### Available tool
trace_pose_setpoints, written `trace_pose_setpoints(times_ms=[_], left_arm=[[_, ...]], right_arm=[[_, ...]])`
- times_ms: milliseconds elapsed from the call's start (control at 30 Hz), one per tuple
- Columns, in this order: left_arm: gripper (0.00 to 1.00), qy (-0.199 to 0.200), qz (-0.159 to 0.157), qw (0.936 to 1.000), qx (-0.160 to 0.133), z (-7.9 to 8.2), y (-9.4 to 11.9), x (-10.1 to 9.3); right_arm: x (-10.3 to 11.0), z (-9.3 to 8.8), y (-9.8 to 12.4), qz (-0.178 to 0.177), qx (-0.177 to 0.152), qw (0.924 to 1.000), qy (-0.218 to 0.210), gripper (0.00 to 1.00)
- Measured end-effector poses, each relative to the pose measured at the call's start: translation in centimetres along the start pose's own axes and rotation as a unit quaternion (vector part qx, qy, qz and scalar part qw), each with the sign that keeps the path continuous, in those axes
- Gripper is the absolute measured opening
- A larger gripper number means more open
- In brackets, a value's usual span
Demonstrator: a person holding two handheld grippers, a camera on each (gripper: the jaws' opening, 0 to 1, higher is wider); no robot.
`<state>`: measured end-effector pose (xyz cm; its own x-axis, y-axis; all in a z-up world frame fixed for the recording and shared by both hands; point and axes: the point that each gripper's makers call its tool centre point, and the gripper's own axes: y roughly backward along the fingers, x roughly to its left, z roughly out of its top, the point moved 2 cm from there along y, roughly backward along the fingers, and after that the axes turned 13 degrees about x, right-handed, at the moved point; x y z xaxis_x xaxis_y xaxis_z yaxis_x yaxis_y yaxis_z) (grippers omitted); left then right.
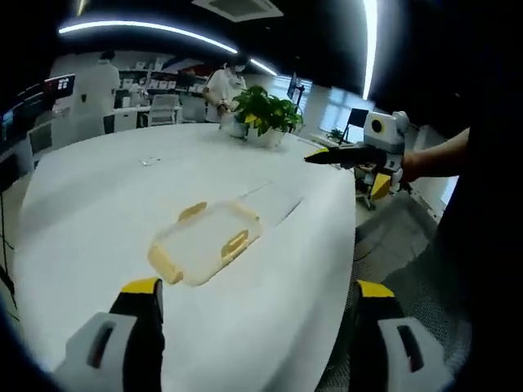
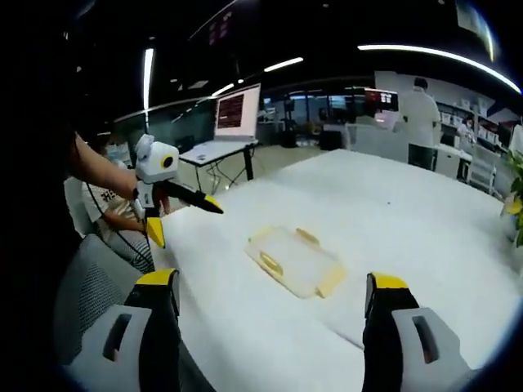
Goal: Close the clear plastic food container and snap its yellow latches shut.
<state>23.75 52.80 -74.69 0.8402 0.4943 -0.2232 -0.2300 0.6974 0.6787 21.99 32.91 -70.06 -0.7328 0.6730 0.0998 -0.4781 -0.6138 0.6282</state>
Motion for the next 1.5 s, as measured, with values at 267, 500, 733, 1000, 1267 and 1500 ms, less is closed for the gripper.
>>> trace_pose_setpoints(times_ms=[267, 500, 733, 1000, 1267, 1500], left_arm=[[0.9, -0.017, -0.002, 0.9997, 0.017, 0.0, -0.6, 1.3], [0.85, -0.043, 0.004, 0.9987, 0.028, 0.1, -0.8, 2.3], [0.85, -0.046, 0.005, 0.9982, 0.038, -0.1, -1.0, 3.6], [0.83, -0.064, -0.001, 0.9966, 0.052, 0.3, -1.3, 4.4], [0.75, -0.08, -0.004, 0.9948, 0.064, 0.6, -2.0, 5.2], [0.77, -0.094, -0.008, 0.9926, 0.076, 0.8, -2.5, 5.6]], right_arm=[[-0.7, -0.2, -0.7, 0.002, 0.027, 0.9996, 0.01, 0.88], [-1.6, 0.1, -1.2, -0.003, 0.033, 0.9994, 0.012, 0.86], [-2.0, 0.0, -2.0, 0.001, 0.045, 0.9987, 0.025, 0.83], [-2.6, 0.3, -3.1, 0.007, 0.059, 0.9974, 0.042, 0.82], [-3.6, 0.3, -3.9, 0.01, 0.073, 0.9957, 0.057, 0.8], [-4.7, 0.4, -4.7, 0.014, 0.082, 0.9946, 0.062, 0.79]])
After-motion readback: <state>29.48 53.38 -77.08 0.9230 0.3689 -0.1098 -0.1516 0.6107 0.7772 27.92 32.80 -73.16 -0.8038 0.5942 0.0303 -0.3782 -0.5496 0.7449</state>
